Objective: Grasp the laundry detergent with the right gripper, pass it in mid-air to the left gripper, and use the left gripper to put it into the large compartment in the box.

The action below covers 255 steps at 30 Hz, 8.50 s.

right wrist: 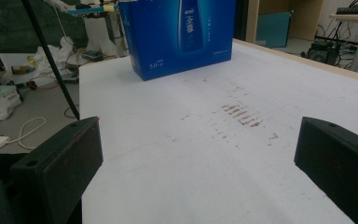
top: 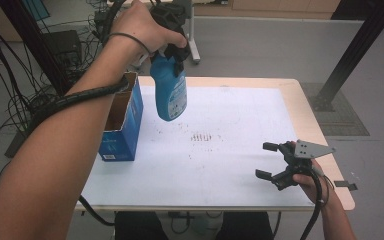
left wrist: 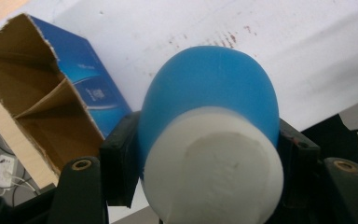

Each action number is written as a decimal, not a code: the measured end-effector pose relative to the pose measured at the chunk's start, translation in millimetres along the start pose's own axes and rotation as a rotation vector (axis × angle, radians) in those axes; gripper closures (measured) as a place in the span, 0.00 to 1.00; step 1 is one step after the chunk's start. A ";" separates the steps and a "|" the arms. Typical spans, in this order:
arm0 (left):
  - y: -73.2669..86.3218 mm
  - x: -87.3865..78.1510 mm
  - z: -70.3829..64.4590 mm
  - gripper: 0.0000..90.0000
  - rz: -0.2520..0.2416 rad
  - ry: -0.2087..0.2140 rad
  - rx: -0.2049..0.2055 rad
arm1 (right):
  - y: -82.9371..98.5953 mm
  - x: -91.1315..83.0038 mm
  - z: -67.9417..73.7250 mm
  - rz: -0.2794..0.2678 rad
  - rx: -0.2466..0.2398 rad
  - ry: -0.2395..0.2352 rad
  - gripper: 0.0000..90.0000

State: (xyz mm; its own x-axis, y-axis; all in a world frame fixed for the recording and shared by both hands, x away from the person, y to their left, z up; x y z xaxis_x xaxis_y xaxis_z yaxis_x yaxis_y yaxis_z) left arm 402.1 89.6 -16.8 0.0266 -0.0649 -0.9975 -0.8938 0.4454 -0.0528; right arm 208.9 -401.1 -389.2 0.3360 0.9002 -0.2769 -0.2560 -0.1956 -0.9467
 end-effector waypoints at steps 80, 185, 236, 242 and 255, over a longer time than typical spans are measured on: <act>38.5 61.2 151.3 0.41 0.120 -0.064 -0.548 | 8.2 7.7 -4.5 0.005 0.034 0.010 0.01; 43.4 186.0 167.8 0.41 0.229 0.006 -0.534 | 20.9 12.7 0.1 0.005 0.078 0.027 0.01; 46.2 185.5 168.2 0.41 0.222 0.009 -0.545 | 20.1 16.0 -2.5 -0.006 0.077 0.024 0.01; 46.0 185.4 168.3 0.41 0.224 0.010 -0.546 | 20.1 16.1 -2.9 -0.007 0.077 0.025 0.01; 48.4 185.1 170.7 0.41 0.222 0.017 -0.553 | 22.1 14.6 -3.1 -0.006 0.082 0.026 0.01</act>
State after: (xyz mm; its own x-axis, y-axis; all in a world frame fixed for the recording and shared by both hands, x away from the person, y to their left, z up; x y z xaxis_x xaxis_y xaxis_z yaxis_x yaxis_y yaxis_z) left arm 440.3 251.6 -211.8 -0.1904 -0.0395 -0.9809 -0.9778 -0.0810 0.1930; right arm 211.0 -393.5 -414.7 0.3614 0.8906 -0.2762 -0.3270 -0.1563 -0.9320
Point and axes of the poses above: each handheld gripper's, and its own axes: x roughly forward along the jaws, y roughly out of its underside, z roughly to its left, the point moved 2 cm from there along x, roughly forward along the jaws
